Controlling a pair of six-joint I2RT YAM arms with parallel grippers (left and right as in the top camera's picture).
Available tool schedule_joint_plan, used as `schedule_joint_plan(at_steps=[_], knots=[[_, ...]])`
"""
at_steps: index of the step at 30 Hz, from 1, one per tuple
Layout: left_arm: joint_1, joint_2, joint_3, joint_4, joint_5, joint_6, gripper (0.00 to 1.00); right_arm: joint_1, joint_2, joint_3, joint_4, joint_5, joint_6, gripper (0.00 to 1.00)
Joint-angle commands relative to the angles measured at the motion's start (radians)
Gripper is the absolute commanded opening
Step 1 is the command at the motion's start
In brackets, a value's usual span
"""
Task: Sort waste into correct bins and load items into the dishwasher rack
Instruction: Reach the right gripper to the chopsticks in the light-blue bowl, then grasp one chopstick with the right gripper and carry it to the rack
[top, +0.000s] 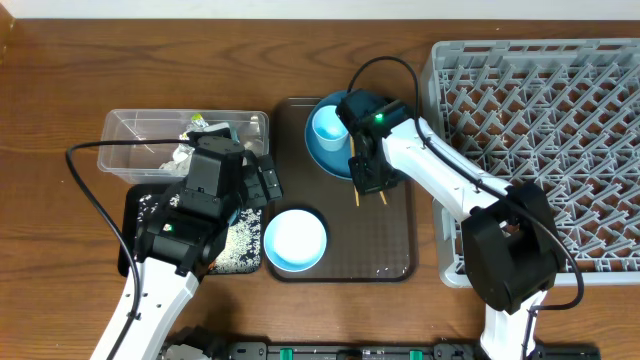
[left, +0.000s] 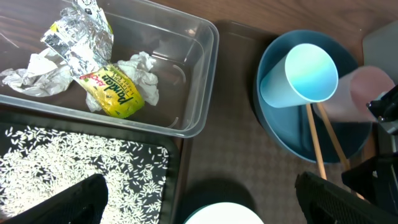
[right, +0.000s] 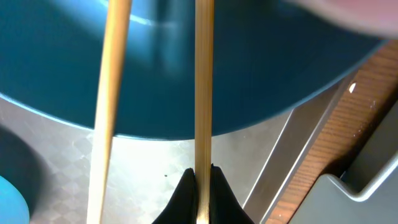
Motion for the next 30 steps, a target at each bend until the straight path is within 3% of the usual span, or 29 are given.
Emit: schedule_joint_plan(at_steps=[1,20,30], knots=[[0.005,0.001,0.016,-0.003,-0.012,0.017,0.98,0.009,-0.033,0.006,-0.01,0.01,-0.001,0.01],[0.005,0.001,0.016,-0.003,-0.012,0.017,0.98,0.001,-0.38,0.007,-0.025,-0.031,0.0,0.01],[0.005,0.001,0.016,-0.003,-0.012,0.017,0.98,-0.177,-0.491,0.006,-0.113,0.123,-0.034,0.01]])
